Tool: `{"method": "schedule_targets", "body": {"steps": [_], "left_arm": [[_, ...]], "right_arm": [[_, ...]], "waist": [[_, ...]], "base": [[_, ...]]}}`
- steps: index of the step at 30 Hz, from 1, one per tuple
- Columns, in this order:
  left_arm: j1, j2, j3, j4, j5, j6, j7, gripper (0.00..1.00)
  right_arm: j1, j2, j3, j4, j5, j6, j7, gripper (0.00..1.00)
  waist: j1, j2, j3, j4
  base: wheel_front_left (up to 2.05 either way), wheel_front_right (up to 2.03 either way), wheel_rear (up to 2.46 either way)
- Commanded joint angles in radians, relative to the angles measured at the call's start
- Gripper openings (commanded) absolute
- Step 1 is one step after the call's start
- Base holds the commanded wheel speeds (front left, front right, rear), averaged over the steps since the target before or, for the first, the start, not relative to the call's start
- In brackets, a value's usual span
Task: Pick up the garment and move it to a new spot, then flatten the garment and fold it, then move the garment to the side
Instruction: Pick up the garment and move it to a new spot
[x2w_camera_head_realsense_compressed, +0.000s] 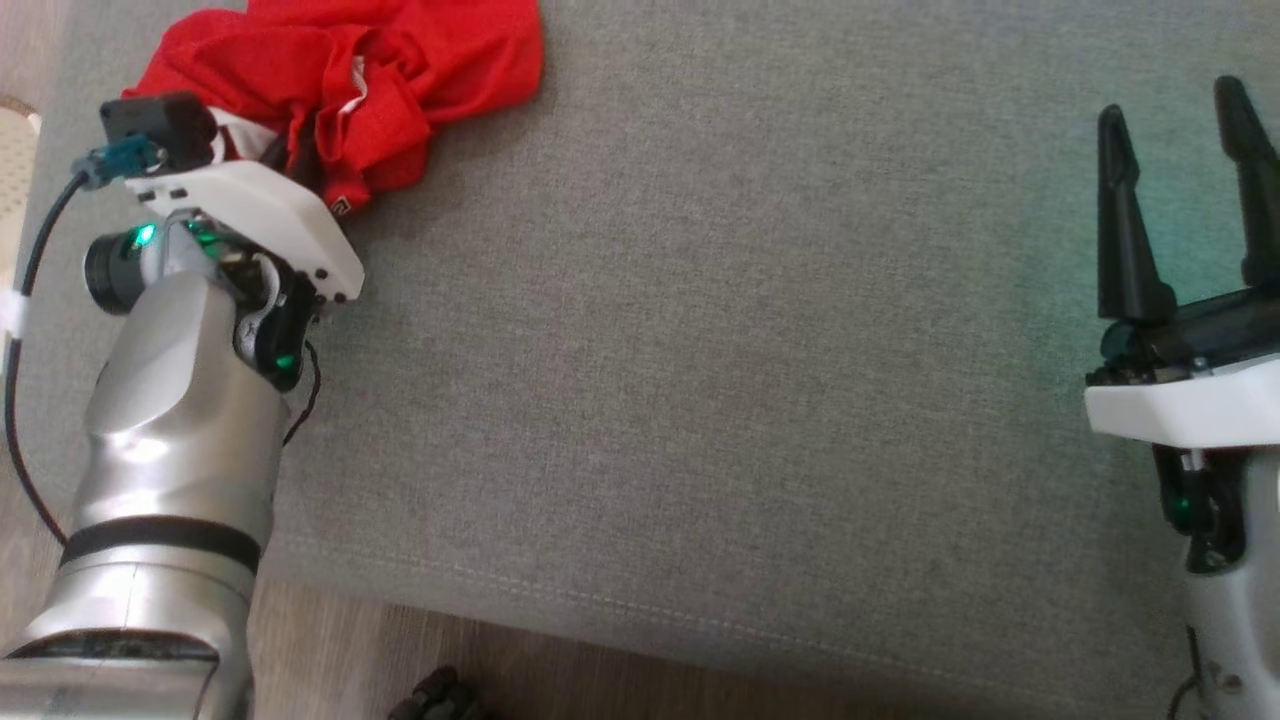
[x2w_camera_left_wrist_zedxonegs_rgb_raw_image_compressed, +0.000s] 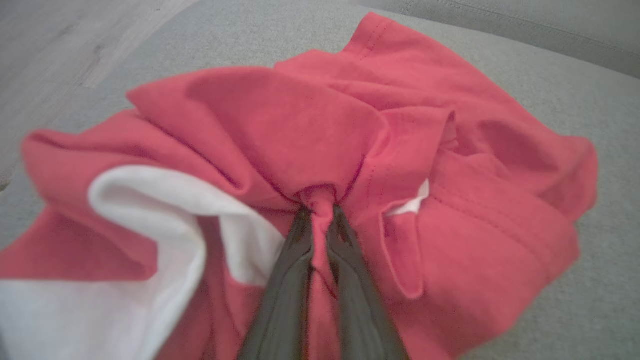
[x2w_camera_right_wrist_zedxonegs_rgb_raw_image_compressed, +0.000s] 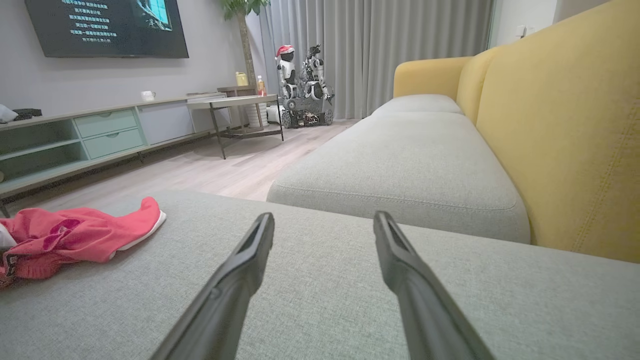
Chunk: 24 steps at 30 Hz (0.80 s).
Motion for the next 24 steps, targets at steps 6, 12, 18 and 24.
{"method": "schedule_targets", "body": {"steps": [6,12,18,24], "left_arm": [[-0.008,0.063,0.023,0.020,-0.018,-0.004,-0.112,0.00],[0.025,0.068,0.049,-0.022,-0.030,0.010,-0.186,0.00],[0.113,0.047,0.093,-0.206,-0.036,0.030,-0.197,0.00],[0.212,0.015,0.117,-0.373,-0.026,0.051,-0.197,0.00]], "right_arm": [[-0.008,0.023,0.034,0.013,0.003,-0.001,-0.034,1.00],[0.005,0.046,0.051,0.065,0.014,-0.001,-0.063,1.00],[0.028,0.074,0.053,0.113,0.027,-0.001,-0.088,1.00],[0.042,0.093,0.060,0.142,0.035,-0.001,-0.102,1.00]], "waist": [[-0.0002,0.0000,-0.068,-0.006],[-0.0002,0.0000,-0.159,-0.012],[-0.0002,0.0000,-0.247,-0.028],[-0.0002,0.0000,-0.299,-0.050]], "base": [[0.00,0.00,0.00],[0.00,0.00,0.00],[0.00,0.00,0.00],[0.00,0.00,0.00]]}}
